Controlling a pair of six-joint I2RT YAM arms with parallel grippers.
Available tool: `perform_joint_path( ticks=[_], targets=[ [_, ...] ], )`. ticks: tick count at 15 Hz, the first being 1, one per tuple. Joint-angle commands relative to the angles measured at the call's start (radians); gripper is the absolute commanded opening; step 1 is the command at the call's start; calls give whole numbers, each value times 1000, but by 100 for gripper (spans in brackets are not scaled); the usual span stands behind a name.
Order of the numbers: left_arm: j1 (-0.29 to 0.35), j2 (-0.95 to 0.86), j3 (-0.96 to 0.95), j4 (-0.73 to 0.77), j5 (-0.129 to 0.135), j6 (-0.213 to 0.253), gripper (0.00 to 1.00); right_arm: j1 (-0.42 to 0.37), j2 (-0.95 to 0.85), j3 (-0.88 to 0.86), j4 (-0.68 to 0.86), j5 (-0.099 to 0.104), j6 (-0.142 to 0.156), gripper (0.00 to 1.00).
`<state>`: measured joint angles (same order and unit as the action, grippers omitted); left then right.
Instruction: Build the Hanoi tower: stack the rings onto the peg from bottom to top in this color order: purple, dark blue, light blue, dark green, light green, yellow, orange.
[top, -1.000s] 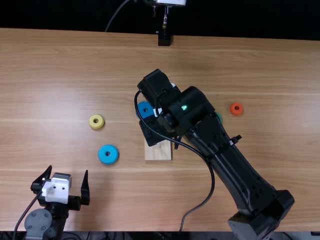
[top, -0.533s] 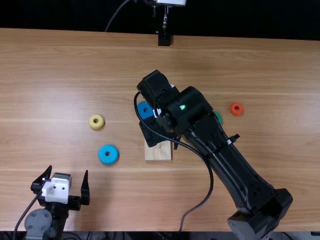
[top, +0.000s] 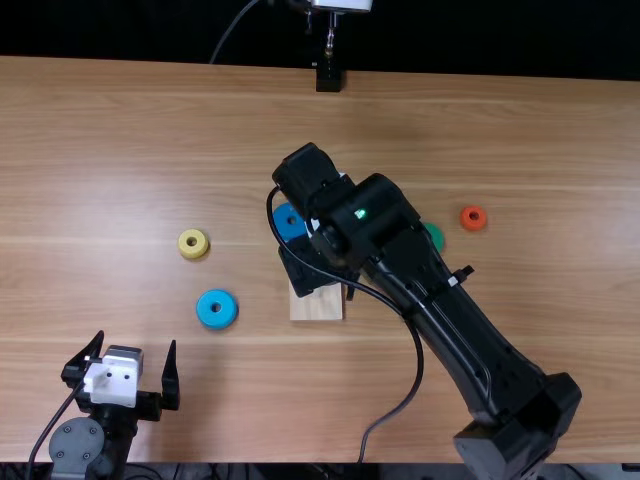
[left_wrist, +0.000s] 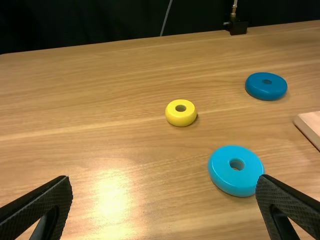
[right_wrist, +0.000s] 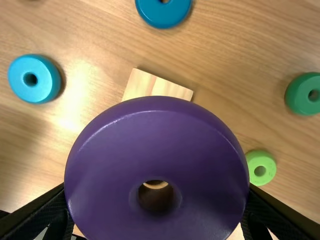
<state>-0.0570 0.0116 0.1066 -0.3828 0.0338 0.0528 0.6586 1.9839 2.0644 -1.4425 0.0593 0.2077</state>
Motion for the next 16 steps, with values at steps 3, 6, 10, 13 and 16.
perform_joint_path(
  ticks=[3, 6, 10, 13, 16],
  targets=[
    [13, -12, -107, -76, 9, 17, 100, 1, 50, -40, 6, -4, 6, 0],
    [13, -12, -107, -76, 9, 17, 100, 3, 58, -41, 13, -4, 9, 0],
    [13, -12, -107, -76, 9, 17, 100, 3, 85, -58, 61, 0, 11, 0],
    [13, -12, -107, -76, 9, 17, 100, 4, 98, -56, 94, 0, 13, 62],
    [13, -12, -107, -74, 9, 17, 100, 3, 110, -58, 94, 0, 13, 65]
  ],
)
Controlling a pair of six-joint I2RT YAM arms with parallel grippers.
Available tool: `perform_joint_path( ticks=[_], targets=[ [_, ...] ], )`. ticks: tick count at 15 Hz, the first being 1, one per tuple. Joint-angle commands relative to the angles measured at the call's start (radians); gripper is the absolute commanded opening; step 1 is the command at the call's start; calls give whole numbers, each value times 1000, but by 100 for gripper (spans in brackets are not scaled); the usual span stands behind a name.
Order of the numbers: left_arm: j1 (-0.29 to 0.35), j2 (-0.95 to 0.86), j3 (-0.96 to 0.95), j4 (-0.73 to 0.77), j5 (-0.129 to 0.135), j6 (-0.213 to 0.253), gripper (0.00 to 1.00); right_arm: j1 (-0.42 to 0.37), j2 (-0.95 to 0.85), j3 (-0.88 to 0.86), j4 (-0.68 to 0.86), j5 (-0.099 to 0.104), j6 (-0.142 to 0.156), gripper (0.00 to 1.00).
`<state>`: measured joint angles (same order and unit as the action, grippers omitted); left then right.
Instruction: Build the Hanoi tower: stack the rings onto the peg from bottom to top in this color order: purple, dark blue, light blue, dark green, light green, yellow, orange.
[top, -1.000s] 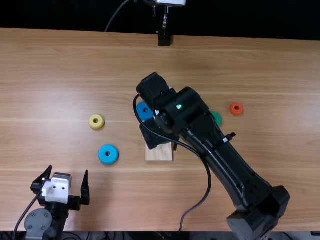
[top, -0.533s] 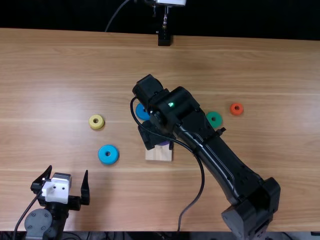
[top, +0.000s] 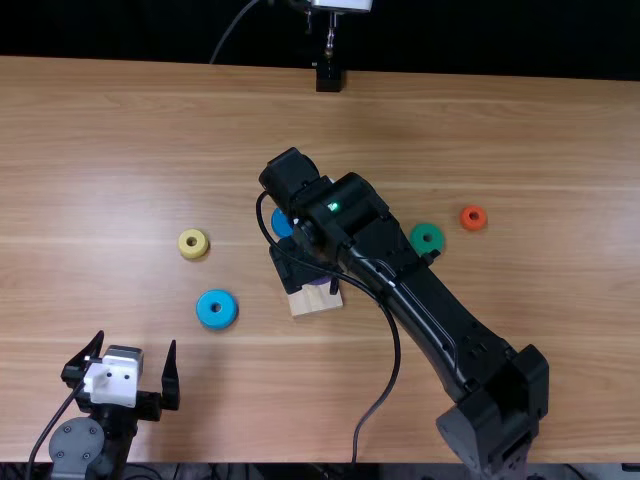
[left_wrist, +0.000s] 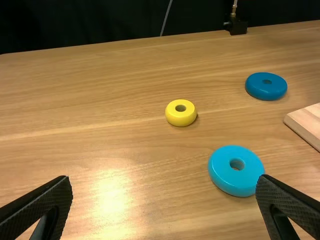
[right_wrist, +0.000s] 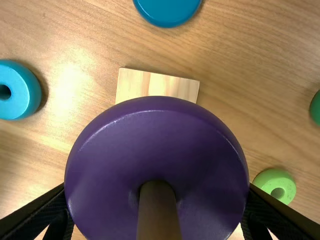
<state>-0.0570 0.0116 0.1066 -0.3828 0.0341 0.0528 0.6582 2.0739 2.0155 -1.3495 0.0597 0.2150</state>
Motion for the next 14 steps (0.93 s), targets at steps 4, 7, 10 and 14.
perform_joint_path(
  ticks=[4, 7, 10, 14],
  targets=[
    [13, -12, -107, -76, 8, 17, 100, 6, 18, -8, -1, -1, 4, 100],
    [13, -12, -107, -76, 8, 17, 100, 6, 18, -8, -1, 5, 6, 100],
    [13, -12, -107, -76, 8, 17, 100, 6, 8, 14, 1, 1, 6, 100],
    [13, -12, -107, -74, 8, 17, 100, -2, -67, 134, 52, 3, 6, 100]
  ],
)
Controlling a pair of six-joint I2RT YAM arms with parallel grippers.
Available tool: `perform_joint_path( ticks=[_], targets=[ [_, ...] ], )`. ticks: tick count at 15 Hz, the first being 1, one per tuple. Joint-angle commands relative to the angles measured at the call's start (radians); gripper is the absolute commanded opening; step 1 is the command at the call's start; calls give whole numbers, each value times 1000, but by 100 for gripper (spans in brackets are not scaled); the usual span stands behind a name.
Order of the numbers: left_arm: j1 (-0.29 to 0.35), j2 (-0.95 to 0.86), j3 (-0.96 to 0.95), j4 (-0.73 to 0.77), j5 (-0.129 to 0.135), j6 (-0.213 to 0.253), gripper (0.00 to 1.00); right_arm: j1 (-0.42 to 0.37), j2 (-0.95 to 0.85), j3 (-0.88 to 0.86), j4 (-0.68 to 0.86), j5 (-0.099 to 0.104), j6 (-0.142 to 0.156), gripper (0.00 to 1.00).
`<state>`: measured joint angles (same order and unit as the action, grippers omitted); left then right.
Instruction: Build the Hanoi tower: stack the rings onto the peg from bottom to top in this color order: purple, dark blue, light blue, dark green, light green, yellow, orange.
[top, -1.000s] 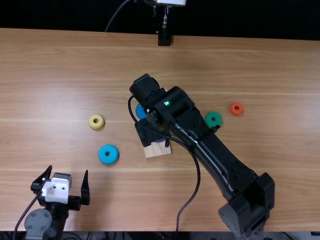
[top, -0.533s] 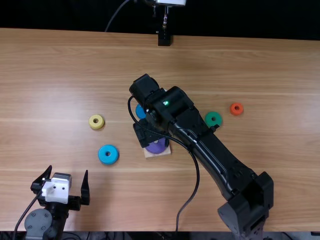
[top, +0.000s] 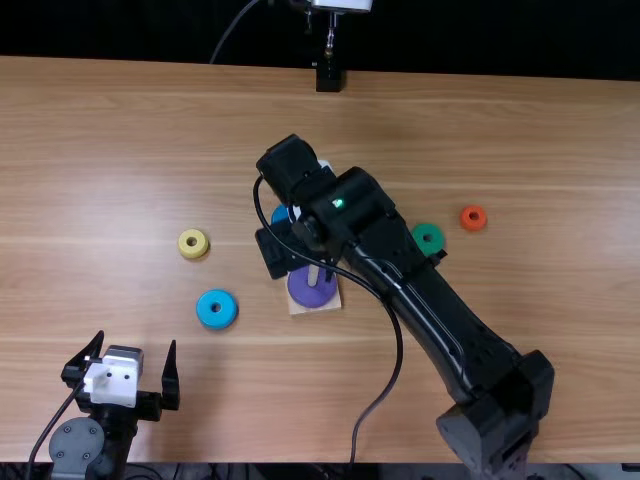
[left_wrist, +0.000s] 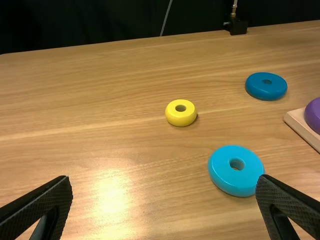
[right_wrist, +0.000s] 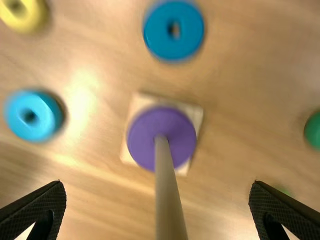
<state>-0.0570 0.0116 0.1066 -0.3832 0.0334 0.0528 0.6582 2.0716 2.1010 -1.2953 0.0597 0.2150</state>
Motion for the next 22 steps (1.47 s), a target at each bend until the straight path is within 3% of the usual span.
perform_joint_path(
  ticks=[1, 4, 6, 7, 9, 12, 15, 16, 18, 19, 20, 22],
  targets=[
    [13, -12, -107, -75, 9, 17, 100, -5, -84, 79, 28, 5, 4, 100],
    [13, -12, -107, -75, 9, 17, 100, -22, -206, 96, 98, 10, -3, 100],
    [13, -12, -107, -75, 9, 17, 100, -92, -340, 16, 103, 3, -12, 100],
    [13, -12, -107, -75, 9, 17, 100, -132, -427, -84, 133, 3, -12, 100],
    [13, -12, -107, -75, 9, 17, 100, -230, -605, -331, 337, 5, -16, 100],
    [13, -12, -107, -75, 9, 17, 100, -442, -903, -696, 685, 1, -16, 100],
    [13, -12, -107, -75, 9, 17, 100, -606, -1128, -983, 921, -4, -25, 100],
    [13, -12, -107, -75, 9, 17, 100, -637, -1200, -1069, 978, -6, -60, 100],
    [13, -12, -107, -75, 9, 17, 100, -649, -1351, -1251, 1079, -8, -195, 100],
    [13, -12, -107, -75, 9, 17, 100, -649, -1437, -1339, 1097, -14, -246, 100],
    [13, -12, -107, -75, 9, 17, 100, -649, -1512, -1420, 1103, -17, -263, 100],
    [13, -12, -107, -75, 9, 17, 100, -664, -1645, -1564, 1097, -16, -263, 100]
  ],
)
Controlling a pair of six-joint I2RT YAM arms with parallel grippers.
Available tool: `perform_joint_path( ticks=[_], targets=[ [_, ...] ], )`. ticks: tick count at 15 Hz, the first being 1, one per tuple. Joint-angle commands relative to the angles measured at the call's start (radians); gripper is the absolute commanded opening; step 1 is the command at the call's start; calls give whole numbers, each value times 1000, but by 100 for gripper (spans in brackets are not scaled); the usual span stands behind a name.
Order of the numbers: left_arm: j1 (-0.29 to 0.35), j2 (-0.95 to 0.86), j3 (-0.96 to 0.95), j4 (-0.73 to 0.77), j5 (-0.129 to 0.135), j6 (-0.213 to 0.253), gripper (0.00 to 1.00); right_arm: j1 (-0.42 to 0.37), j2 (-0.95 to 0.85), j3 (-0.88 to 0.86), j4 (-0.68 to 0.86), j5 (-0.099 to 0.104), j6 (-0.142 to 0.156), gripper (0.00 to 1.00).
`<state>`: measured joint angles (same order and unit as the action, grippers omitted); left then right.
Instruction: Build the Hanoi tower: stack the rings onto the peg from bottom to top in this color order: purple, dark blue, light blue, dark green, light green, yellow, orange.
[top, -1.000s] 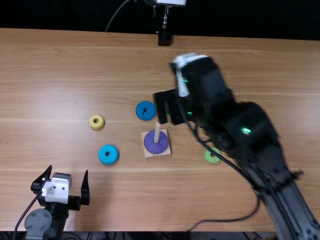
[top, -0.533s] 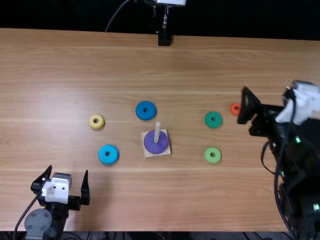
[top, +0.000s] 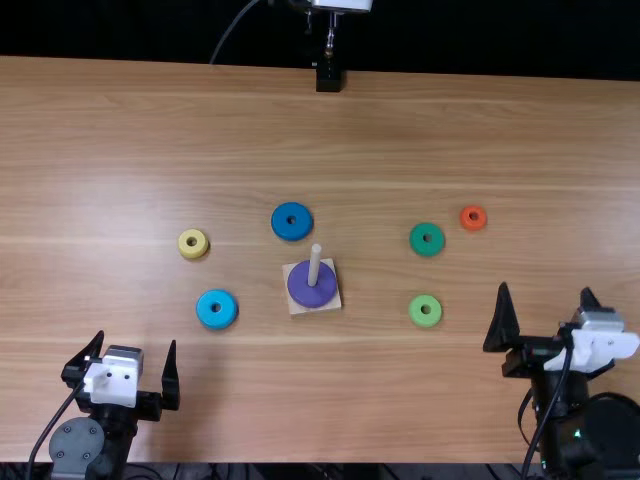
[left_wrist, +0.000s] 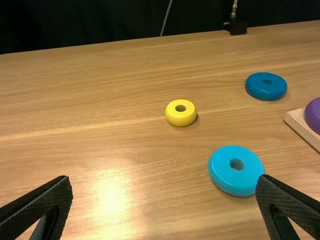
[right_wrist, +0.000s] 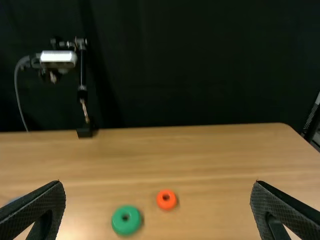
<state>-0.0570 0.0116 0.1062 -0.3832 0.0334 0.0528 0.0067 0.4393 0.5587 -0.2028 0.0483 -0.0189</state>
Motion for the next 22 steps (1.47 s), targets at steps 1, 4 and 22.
perform_joint_path(
  ticks=[1, 4, 22],
  targets=[
    [13, -12, -106, -75, 9, 17, 100, -33, -70, -75, 1, -4, -23, 100],
    [13, -12, -106, -75, 9, 17, 100, -71, -172, -226, 10, -4, -16, 100],
    [13, -12, -106, -75, 9, 17, 100, -97, -439, -545, -109, -6, -25, 100]
  ],
)
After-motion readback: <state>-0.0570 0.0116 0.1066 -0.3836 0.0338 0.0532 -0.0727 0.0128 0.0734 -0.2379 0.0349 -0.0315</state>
